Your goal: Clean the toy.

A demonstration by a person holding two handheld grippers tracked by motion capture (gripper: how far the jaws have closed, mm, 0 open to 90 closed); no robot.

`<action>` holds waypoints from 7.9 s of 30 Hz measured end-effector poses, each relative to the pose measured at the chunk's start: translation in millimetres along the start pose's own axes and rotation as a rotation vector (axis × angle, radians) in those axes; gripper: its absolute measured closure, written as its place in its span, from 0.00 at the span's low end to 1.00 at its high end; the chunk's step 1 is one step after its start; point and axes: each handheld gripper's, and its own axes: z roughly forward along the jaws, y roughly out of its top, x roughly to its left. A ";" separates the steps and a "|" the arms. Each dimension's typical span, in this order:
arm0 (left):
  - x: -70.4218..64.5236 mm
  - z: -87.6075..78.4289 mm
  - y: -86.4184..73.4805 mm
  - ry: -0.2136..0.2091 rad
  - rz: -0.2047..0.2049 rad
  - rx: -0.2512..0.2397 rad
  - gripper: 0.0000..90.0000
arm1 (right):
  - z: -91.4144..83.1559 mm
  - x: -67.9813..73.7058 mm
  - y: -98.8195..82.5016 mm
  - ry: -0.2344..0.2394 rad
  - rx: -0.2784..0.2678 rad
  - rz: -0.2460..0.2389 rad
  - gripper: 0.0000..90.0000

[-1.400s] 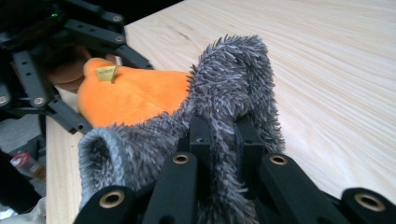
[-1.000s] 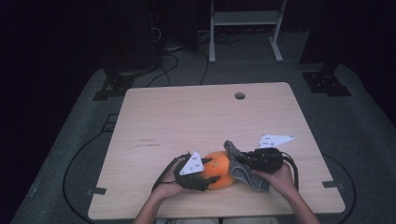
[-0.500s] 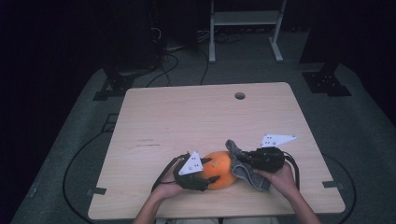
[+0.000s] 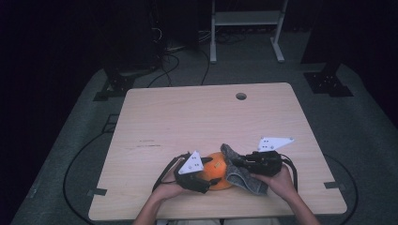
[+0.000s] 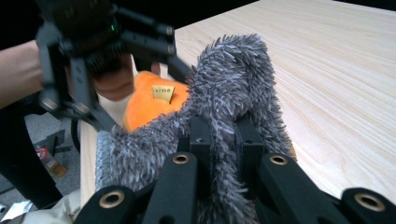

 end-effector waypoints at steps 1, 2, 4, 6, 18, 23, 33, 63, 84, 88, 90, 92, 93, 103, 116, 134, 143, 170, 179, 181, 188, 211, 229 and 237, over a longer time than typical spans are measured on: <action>2.2 -1.8 0.4 -0.001 -0.011 -0.002 0.21 | -0.4 0.0 -0.4 -0.004 0.001 -0.003 0.90; 2.2 -1.8 0.4 -0.001 -0.011 -0.002 0.18 | -0.4 0.0 -0.4 -0.004 0.001 -0.003 0.90; 5.2 -2.8 -1.3 -0.002 -0.037 0.006 0.16 | -1.2 -2.8 -2.4 -0.006 -0.001 0.005 0.90; 7.1 -3.8 -4.1 -0.012 -0.037 0.010 0.17 | -1.8 -4.3 -3.4 -0.009 0.002 0.011 0.90; -3.4 1.9 0.2 0.023 0.007 -0.014 0.40 | -2.6 5.8 1.8 -0.019 -0.010 -0.034 0.90; 2.5 5.8 -4.5 -0.013 -0.040 -0.019 0.16 | -2.0 0.1 -3.4 -0.025 -0.011 -0.012 0.90; -4.2 4.5 4.6 0.078 -0.008 -0.048 0.45 | -13.8 12.3 10.6 -0.028 -0.071 -0.036 0.90; 9.0 -5.2 4.3 -0.014 -0.103 -0.029 0.13 | -3.2 1.7 -3.6 -0.037 -0.040 0.002 0.90; -0.7 -9.6 23.5 0.046 -0.075 0.014 0.45 | -14.3 9.5 8.1 -0.077 -0.082 -0.041 0.90; -0.9 -10.8 26.8 0.047 -0.081 0.041 0.45 | -18.2 16.3 13.9 -0.070 -0.109 -0.063 0.90; -1.9 -13.5 30.5 0.026 -0.076 0.037 0.45 | -18.3 26.0 20.7 -0.032 -0.140 -0.091 0.90; -4.7 -15.9 34.1 0.030 -0.075 0.040 0.45 | -15.9 35.2 25.7 -0.023 -0.138 -0.130 0.90; -5.6 -15.9 34.7 0.039 -0.067 0.045 0.45 | -14.7 36.6 26.2 -0.036 -0.133 -0.138 0.90; 16.0 -9.7 8.7 -0.026 -0.139 0.002 0.12 | -11.8 8.2 5.9 -0.106 -0.083 -0.037 0.90; 6.0 -9.9 12.7 0.029 -0.083 -0.051 0.46 | -11.4 24.7 15.7 -0.102 -0.069 -0.132 0.90; 5.1 -0.1 5.3 0.056 -0.116 -0.056 0.44 | -17.7 0.8 -0.3 -0.158 -0.063 -0.042 0.90; 0.0 2.7 6.4 0.058 -0.089 -0.043 0.44 | -9.8 18.6 12.4 -0.101 -0.076 -0.112 0.90; -8.7 6.4 8.8 0.082 -0.009 -0.058 0.40 | -21.0 4.4 4.4 -0.119 -0.075 -0.026 0.90; -14.6 9.1 2.7 0.088 0.096 -0.024 0.41 | -11.8 7.4 6.3 -0.079 -0.066 -0.056 0.90; -14.8 8.9 2.0 0.076 0.103 -0.023 0.40 | -16.9 -1.3 0.9 -0.124 -0.055 -0.032 0.90; -8.8 7.3 -0.1 0.067 0.049 -0.027 0.26 | -17.9 -2.9 -1.7 -0.112 -0.042 -0.034 0.90; -2.0 1.9 -4.8 0.062 0.023 -0.028 0.31 | -24.5 -3.4 -3.0 -0.077 -0.074 -0.013 0.90; 3.6 -0.5 -7.0 0.065 -0.013 -0.035 0.31 | -22.7 -10.3 -9.3 -0.077 -0.059 0.019 0.90; 7.9 -1.5 -7.7 0.071 -0.053 -0.041 0.32 | -21.2 -10.2 -9.7 -0.080 -0.055 0.024 0.90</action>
